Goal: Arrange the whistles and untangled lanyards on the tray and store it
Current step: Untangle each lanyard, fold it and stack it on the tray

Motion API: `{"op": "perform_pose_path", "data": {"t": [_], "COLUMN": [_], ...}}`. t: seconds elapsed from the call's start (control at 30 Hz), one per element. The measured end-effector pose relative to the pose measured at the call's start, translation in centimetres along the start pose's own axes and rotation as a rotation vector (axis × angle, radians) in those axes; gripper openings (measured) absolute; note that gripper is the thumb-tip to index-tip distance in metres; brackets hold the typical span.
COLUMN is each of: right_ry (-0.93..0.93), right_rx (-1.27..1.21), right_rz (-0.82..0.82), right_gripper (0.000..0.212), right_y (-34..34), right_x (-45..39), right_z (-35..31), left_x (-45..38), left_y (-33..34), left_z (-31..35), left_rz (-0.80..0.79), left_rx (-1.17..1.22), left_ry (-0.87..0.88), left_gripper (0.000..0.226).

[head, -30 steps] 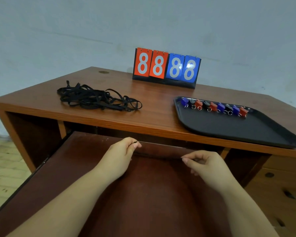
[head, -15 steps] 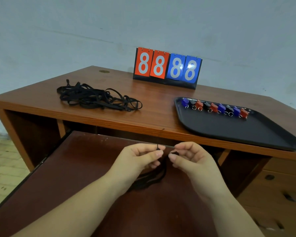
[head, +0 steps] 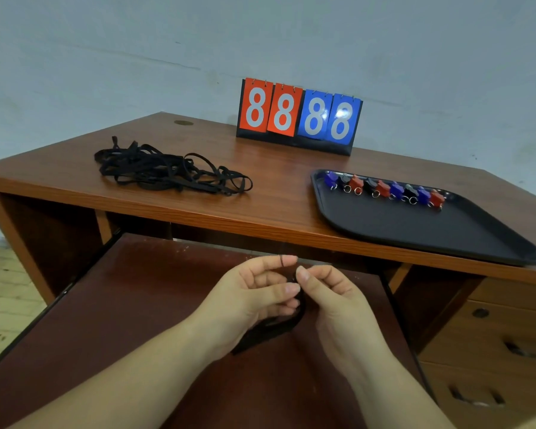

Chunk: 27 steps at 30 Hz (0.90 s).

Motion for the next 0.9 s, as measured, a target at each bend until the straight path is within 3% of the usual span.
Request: {"op": "perform_pose_path", "data": {"t": [0.3, 0.43, 0.6, 0.8, 0.9], "right_ry": [0.078, 0.058, 0.013, 0.044, 0.03], "right_rx": [-0.001, -0.005, 0.081, 0.023, 0.108], "right_rz": [-0.106, -0.172, -0.181, -0.158, -0.167], "right_gripper": [0.05, 0.028, 0.039, 0.026, 0.023], "right_y": [0.7, 0.7, 0.5, 0.4, 0.3], "right_x": [0.3, 0.1, -0.1, -0.3, -0.3], "right_z": [0.2, 0.0, 0.1, 0.1, -0.1], "left_x": [0.1, -0.1, -0.4, -0.8, -1.0], "left_y": [0.1, -0.4, -1.2, -2.2, -3.0], "left_z": [0.1, 0.4, 0.8, 1.3, 1.5], "left_rz": [-0.024, -0.003, 0.053, 0.122, 0.179], "left_rx": [-0.035, -0.03, -0.021, -0.059, -0.063], "left_ry": [-0.012, 0.031, 0.061, 0.109, 0.129], "left_gripper": [0.021, 0.019, 0.022, 0.018, 0.013]}}
Point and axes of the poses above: each hand's wrist, its own x-axis away from the middle knuckle, its own y-axis out of the palm, z = x × y, the point moved 7 cm from there along -x, towards the middle knuckle, and after that the axes turned 2 degrees about z, right-handed, at the moved point
